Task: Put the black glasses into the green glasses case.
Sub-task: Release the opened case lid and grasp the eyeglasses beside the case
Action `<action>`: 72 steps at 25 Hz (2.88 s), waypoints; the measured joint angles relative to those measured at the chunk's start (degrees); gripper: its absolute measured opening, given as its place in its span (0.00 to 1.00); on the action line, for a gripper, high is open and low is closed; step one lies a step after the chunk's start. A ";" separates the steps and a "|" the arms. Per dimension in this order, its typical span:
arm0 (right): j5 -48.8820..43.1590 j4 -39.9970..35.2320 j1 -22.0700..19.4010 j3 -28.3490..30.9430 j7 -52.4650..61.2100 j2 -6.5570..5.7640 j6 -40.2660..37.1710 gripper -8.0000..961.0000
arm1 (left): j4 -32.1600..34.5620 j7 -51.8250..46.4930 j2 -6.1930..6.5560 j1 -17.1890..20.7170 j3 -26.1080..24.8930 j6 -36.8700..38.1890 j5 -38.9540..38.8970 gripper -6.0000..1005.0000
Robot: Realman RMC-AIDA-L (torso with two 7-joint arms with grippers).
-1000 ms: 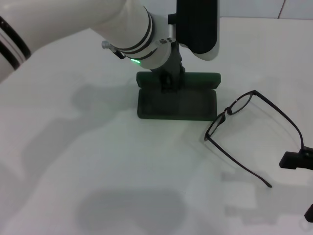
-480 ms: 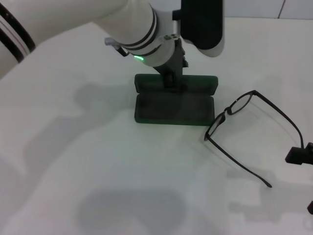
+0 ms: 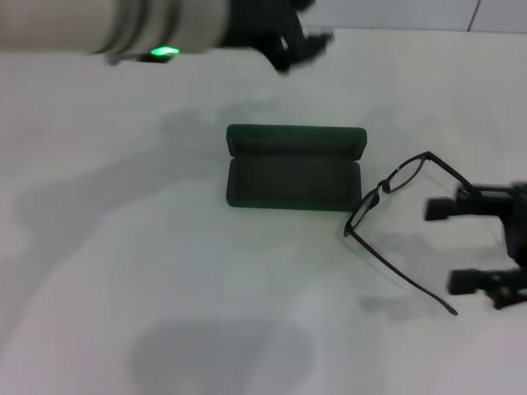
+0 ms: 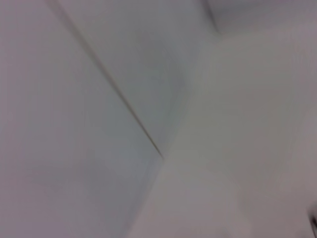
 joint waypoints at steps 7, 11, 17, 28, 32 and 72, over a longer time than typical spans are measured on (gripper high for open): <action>-22.85 -20.42 5.13 8.23 13.04 -0.48 16.57 0.83 | -7.25 32.00 0.03 18.80 -6.10 -9.79 -43.34 0.29; -50.04 -32.86 8.84 24.16 26.74 3.48 13.79 0.80 | -16.73 43.49 0.12 23.41 -10.99 -2.05 -61.19 0.15; -80.03 -43.09 18.40 30.66 37.65 10.16 6.02 0.73 | -39.30 58.57 0.21 21.72 -20.57 18.57 -78.22 0.10; -95.10 -42.37 24.90 19.33 37.26 14.84 11.51 0.72 | -65.18 69.00 3.06 14.73 -33.24 35.25 -71.63 0.07; -96.79 -42.49 25.42 17.56 34.78 14.96 13.07 0.71 | -66.19 73.87 2.11 15.94 -33.61 34.95 -69.78 0.07; -98.22 -41.66 24.83 1.75 30.56 15.65 23.57 0.63 | -81.62 79.24 -0.03 12.93 -33.33 38.23 -69.92 0.06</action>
